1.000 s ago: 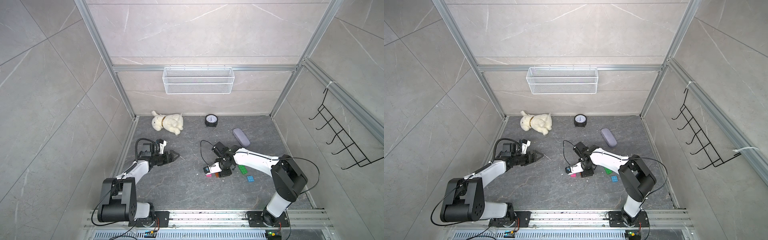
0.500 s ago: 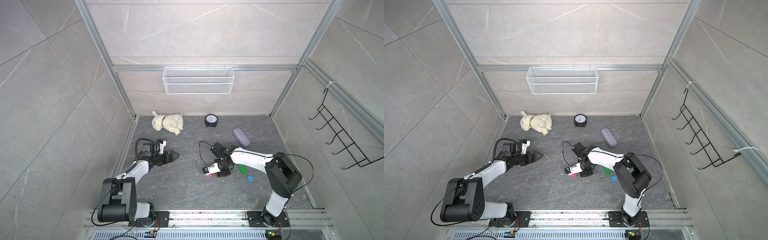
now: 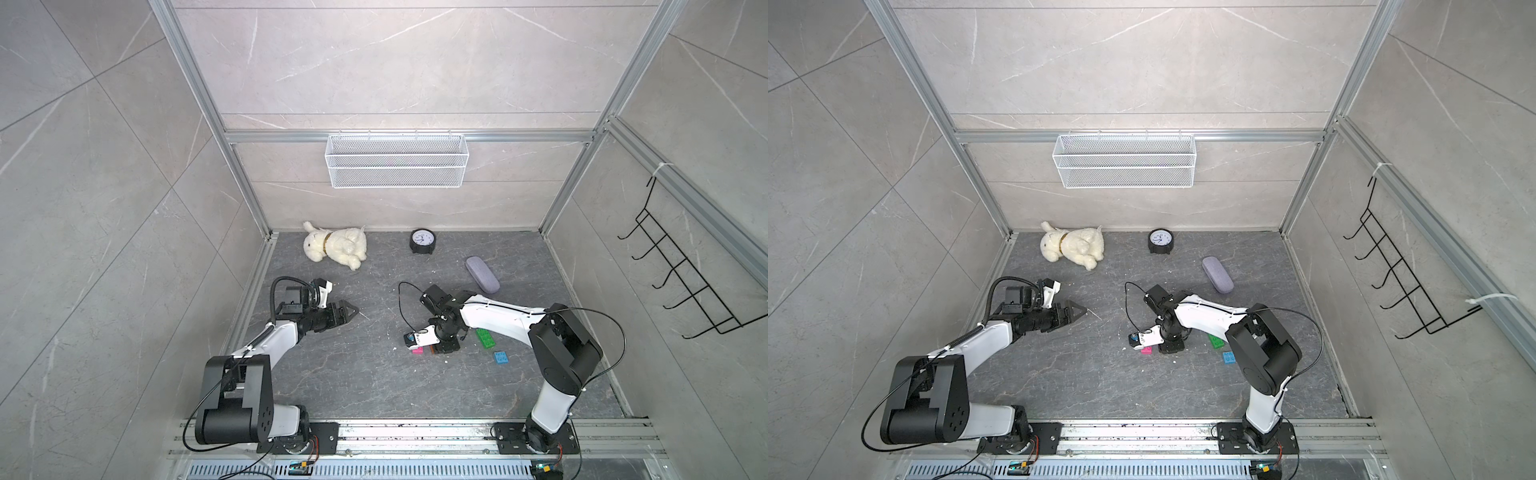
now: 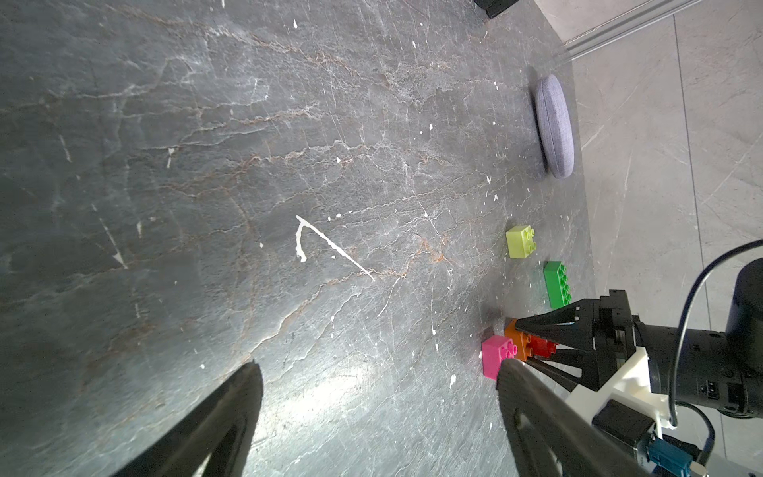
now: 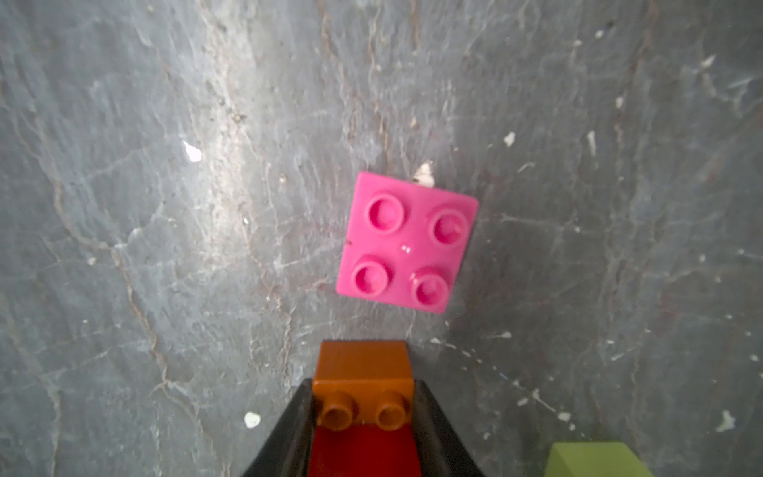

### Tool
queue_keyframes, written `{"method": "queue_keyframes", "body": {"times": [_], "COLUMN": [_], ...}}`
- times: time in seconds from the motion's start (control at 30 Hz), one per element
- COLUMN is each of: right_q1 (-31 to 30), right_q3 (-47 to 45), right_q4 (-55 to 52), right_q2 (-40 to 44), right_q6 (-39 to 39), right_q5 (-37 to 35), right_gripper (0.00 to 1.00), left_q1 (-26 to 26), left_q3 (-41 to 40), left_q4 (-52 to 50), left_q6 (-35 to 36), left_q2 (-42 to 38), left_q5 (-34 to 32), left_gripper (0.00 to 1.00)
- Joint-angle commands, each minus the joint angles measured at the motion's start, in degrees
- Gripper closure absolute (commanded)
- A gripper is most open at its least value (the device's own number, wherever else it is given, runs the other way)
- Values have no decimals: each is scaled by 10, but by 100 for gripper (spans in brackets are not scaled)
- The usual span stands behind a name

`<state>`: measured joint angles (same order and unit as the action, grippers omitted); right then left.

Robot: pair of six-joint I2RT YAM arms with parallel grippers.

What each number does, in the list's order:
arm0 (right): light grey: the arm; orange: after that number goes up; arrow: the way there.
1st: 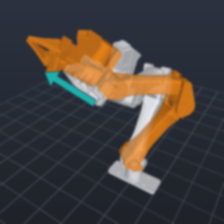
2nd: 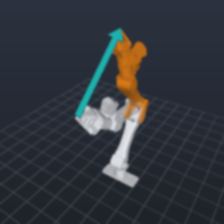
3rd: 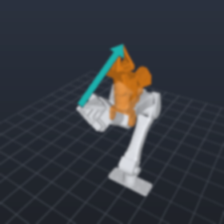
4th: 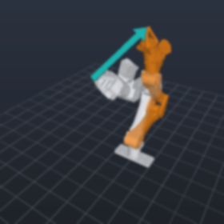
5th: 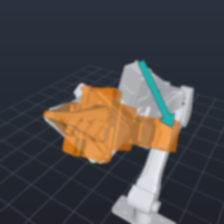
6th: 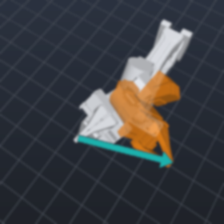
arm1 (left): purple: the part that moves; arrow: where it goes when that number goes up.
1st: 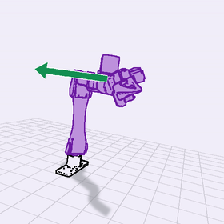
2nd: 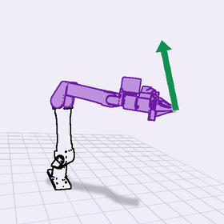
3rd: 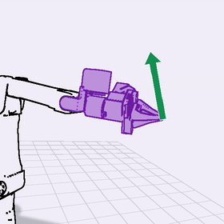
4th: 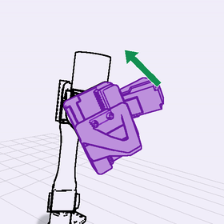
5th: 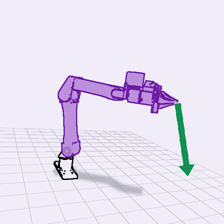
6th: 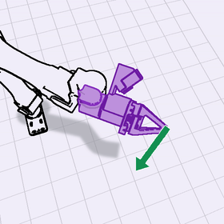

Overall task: Assemble the letter y with lego
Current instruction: Pick up the lego brick from the center of the board, then assemble the lego brick with the lego brick.

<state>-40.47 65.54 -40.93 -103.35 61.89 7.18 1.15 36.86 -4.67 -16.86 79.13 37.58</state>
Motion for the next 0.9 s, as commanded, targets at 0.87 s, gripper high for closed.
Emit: {"method": "queue_keyframes", "body": {"times": [0.87], "right_q1": [-51], "right_q3": [104], "right_q4": [-77], "right_q2": [14], "right_q6": [-208], "right_q5": [-46], "right_gripper": [70], "left_q1": [-4], "left_q3": [-5], "left_q4": [30], "left_q6": [-30], "left_q2": [3], "left_q5": [68], "left_gripper": [8]}}
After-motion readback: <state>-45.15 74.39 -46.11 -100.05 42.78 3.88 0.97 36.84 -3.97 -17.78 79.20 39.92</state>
